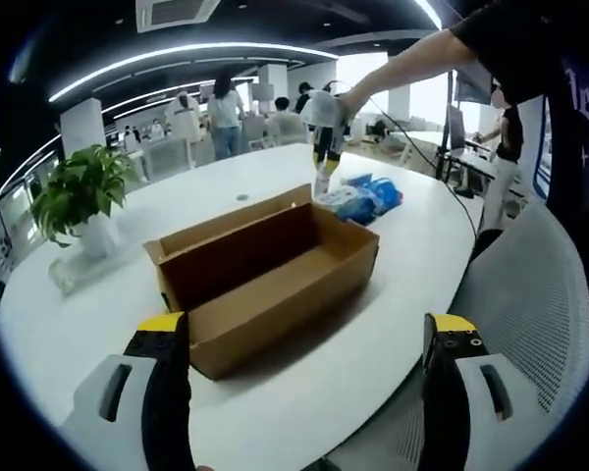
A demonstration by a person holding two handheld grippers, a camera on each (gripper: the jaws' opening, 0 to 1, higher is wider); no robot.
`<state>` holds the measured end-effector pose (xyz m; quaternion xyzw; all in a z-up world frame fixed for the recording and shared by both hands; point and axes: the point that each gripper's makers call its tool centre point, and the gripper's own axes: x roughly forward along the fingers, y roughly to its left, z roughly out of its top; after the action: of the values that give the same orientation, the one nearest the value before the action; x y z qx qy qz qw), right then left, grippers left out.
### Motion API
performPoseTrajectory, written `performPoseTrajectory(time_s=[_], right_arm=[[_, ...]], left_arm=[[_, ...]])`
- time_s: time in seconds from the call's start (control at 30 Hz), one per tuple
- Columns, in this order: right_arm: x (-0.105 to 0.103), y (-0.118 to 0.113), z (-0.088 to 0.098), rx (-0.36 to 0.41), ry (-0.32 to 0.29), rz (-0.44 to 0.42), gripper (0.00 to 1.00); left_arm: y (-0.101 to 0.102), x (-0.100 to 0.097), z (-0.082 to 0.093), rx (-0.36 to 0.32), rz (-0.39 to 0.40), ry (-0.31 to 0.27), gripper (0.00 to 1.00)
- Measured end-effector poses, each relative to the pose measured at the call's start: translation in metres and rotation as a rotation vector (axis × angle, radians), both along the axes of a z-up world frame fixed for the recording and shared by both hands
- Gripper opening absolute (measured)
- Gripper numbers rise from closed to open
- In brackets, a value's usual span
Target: Operate the shoe box by opening the lid, removing the specified soft item, and placing it in the target area until the item is outside and the box remains undamaged.
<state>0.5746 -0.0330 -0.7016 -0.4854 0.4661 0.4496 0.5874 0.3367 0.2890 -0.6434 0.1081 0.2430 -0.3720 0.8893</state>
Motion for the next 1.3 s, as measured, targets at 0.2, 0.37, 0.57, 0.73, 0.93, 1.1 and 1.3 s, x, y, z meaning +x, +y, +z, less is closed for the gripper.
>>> performPoseTrajectory(time_s=[0.2,0.37,0.57,0.73,0.93,1.1,1.3], right_arm=[[0.003,0.001,0.0,-0.006,0.015,0.003,0.16],[0.007,-0.001,-0.002,-0.014,0.023,-0.005,0.17],[0.009,0.0,-0.003,-0.016,0.016,0.005,0.2],[0.015,0.002,-0.001,-0.002,-0.01,0.007,0.2],[0.013,0.003,-0.001,0.001,-0.004,0.019,0.19],[0.015,0.002,-0.001,0.003,-0.015,0.024,0.23],[0.017,0.004,0.004,0.019,-0.036,0.019,0.37]], left_arm=[[0.0,0.0,-0.002,0.001,0.006,0.01,0.98],[0.0,0.0,-0.003,0.004,0.006,0.014,0.97],[0.0,0.0,-0.004,0.005,0.007,0.018,0.97],[0.001,0.001,-0.005,0.006,0.007,0.021,0.97],[0.001,0.002,-0.006,0.005,0.008,0.025,0.97],[0.002,0.002,-0.008,0.008,0.01,0.026,0.97],[0.003,0.006,-0.009,0.011,0.014,0.027,0.97]])
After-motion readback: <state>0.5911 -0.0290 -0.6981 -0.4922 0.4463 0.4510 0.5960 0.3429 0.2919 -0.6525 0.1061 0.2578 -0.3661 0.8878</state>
